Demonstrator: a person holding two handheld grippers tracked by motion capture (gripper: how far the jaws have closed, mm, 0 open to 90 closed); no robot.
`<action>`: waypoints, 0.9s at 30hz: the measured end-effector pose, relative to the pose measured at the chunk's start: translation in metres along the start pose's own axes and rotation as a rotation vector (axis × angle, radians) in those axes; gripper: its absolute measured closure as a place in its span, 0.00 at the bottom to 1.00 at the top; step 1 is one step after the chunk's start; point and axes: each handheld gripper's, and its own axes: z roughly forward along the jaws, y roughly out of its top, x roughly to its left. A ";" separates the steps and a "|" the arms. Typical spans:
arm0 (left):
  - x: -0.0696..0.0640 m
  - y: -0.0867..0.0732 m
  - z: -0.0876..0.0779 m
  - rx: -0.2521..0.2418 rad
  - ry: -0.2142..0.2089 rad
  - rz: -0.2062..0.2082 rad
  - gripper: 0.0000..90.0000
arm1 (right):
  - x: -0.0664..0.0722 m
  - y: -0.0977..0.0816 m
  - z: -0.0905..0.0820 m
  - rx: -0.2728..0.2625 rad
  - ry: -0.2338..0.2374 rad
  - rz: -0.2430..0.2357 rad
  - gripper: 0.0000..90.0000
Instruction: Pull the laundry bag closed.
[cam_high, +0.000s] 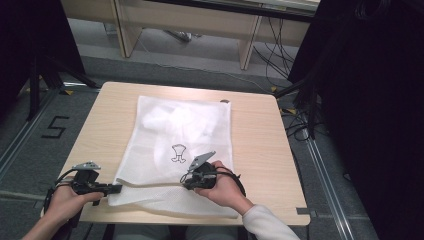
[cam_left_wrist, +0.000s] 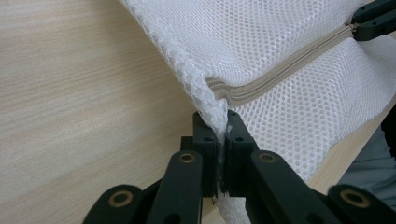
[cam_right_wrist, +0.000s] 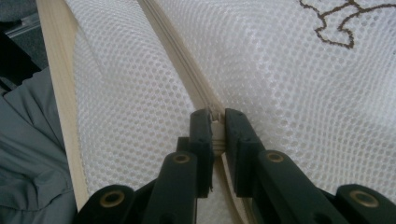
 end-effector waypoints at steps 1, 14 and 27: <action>0.000 0.000 0.000 -0.001 -0.001 -0.002 0.95 | 0.000 -0.001 0.000 -0.001 -0.002 0.006 0.92; 0.000 0.000 0.000 0.001 -0.001 -0.001 0.95 | -0.003 -0.005 -0.005 -0.001 -0.004 0.014 0.92; 0.000 0.000 0.000 -0.003 0.005 -0.002 0.95 | -0.004 -0.010 -0.008 0.000 -0.012 0.046 0.92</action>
